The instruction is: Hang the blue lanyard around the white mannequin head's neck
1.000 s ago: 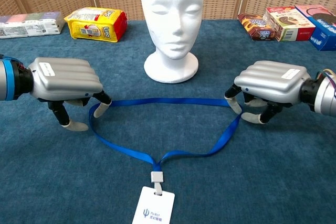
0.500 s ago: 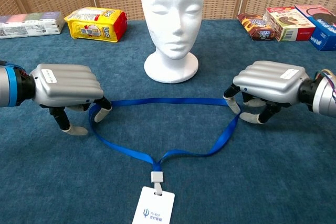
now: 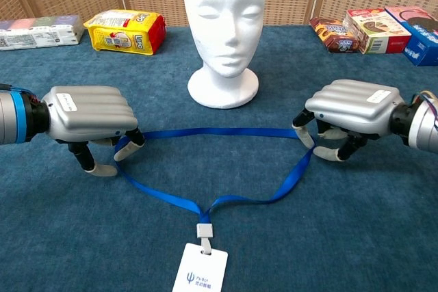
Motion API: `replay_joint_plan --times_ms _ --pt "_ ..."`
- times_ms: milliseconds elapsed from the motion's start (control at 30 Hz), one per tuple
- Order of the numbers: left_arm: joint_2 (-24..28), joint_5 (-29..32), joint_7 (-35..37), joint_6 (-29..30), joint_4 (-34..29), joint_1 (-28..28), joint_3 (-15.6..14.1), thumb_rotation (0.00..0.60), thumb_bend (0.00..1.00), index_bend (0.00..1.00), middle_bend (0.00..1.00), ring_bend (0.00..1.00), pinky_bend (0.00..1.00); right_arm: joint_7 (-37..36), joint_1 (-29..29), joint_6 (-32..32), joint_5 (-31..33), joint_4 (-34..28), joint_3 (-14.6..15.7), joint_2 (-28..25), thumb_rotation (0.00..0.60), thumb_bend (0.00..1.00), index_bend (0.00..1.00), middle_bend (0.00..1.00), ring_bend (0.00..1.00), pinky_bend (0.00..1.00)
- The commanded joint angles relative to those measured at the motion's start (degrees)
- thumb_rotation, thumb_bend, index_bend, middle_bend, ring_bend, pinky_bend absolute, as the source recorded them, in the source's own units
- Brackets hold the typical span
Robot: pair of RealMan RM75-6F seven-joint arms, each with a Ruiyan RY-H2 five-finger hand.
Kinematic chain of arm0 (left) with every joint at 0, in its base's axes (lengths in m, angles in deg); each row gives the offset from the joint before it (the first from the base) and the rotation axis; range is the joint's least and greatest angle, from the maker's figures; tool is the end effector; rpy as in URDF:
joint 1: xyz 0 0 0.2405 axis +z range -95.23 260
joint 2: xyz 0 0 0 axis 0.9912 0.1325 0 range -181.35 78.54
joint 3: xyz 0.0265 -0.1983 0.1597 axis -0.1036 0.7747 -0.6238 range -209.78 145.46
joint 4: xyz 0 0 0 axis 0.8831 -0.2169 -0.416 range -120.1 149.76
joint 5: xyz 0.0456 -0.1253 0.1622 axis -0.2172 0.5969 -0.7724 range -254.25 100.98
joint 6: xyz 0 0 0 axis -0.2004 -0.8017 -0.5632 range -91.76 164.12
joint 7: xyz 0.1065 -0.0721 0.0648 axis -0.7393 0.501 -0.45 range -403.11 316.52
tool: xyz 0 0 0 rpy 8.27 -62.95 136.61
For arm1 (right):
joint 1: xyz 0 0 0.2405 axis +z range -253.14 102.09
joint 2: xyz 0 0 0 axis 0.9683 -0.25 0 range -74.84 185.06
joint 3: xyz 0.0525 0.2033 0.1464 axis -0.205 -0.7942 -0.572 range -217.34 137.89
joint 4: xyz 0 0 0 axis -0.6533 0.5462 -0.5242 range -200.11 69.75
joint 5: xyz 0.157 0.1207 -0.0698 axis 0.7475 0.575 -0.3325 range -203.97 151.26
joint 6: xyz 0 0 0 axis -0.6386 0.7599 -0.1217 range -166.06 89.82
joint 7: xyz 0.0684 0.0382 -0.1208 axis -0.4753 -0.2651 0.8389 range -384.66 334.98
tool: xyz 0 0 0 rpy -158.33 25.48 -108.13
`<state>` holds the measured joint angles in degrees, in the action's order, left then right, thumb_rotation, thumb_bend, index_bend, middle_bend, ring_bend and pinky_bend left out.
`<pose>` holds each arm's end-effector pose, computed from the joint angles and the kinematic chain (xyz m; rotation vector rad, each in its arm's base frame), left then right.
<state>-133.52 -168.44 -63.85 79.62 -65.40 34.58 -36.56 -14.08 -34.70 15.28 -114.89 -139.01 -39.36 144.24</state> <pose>-0.1776 0.3073 -0.0317 -2.4832 -0.2798 -0.5581 -0.1871 -0.3120 -0.0383 2.2196 -0.6198 0.8198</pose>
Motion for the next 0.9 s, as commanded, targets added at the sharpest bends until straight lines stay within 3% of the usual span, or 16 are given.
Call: replay_joint_plan --times_ms 33,333,900 --pt "-0.40 0.38 -0.58 0.04 0.26 0.09 0.11 0.483 0.31 0.57 1.00 1.00 1.00 -0.13 -0.05 0.04 -0.05 0.11 0.03 0.01 0.600 0.48 0.60 1.00 1.00 1.00" --pt "-0.64 1.54 -1.78 -0.19 0.06 0.07 0.35 0.488 0.33 0.58 1.00 1.00 1.00 -0.53 -0.11 0.03 -0.11 0.54 0.05 0.21 0.600 0.48 0.60 1.00 1.00 1.00" --pt "-1.20 3.86 -3.75 -1.56 -0.04 -0.27 0.57 0.552 0.37 0.67 1.00 1.00 1.00 -1.05 -0.12 -0.17 0.32 0.75 -0.30 0.69 0.600 0.48 0.62 1.00 1.00 1.00"
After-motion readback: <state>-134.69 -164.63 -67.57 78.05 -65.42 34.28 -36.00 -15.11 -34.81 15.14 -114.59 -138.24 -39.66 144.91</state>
